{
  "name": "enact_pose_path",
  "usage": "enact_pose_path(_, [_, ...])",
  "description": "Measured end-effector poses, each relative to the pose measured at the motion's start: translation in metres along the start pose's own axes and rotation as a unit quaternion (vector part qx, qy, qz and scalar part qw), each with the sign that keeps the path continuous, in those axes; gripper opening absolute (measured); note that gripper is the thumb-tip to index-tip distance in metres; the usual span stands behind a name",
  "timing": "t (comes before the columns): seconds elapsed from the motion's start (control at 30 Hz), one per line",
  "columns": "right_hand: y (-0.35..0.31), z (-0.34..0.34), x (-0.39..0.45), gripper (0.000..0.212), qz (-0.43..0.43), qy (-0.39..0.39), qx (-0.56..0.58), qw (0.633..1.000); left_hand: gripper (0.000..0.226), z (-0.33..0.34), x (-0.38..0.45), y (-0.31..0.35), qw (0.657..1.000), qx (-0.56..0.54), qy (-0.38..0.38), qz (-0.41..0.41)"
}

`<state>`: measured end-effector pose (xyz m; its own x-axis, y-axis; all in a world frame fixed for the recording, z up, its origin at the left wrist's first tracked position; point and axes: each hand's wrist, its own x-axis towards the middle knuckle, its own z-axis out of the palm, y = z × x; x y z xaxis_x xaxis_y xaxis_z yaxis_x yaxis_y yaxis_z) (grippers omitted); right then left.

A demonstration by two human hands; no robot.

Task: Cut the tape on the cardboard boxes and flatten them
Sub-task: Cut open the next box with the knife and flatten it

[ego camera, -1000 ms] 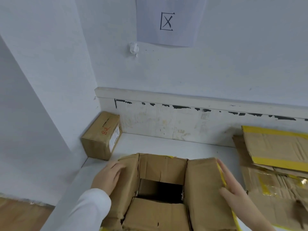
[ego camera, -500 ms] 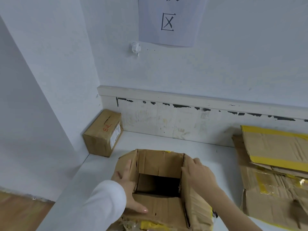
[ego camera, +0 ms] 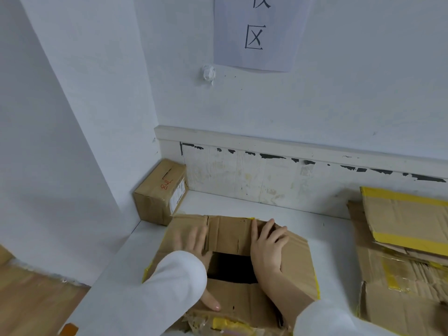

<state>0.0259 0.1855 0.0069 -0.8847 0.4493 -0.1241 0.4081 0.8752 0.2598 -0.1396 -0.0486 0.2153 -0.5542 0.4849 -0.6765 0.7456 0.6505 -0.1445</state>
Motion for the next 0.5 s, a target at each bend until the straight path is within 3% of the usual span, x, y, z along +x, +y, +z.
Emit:
enact_pose_path(0.03, [0.002,-0.005,-0.004,0.064,0.002,-0.01,0.0,1.0,0.119,0.057,0.026,0.097,0.999,0.003,-0.039,0.038])
enact_pose_path(0.07, [0.007,-0.01,-0.005,0.066,-0.022,-0.024,-0.002,0.999,0.114,0.084,0.041,0.165,0.999,-0.014,-0.021,0.042])
enact_pose_path(0.13, [0.019,-0.018,-0.006,0.069,-0.056,-0.045,0.003,0.997,0.103,0.096,0.062,0.179,0.993,-0.095,0.003,0.069])
enact_pose_path(0.23, [0.037,-0.039,-0.004,0.063,-0.089,-0.111,0.044,0.989,0.103,0.087,0.061,0.164,0.994,-0.036,0.047,0.095])
enact_pose_path(0.43, [0.071,-0.074,0.014,0.04,-0.155,-0.062,0.201,0.965,0.104,0.11,0.056,0.175,0.96,0.007,0.247,0.135])
enact_pose_path(0.5, [0.079,-0.076,0.03,0.039,-0.145,-0.031,0.232,0.961,0.114,0.113,0.058,0.175,0.977,-0.018,0.168,0.128])
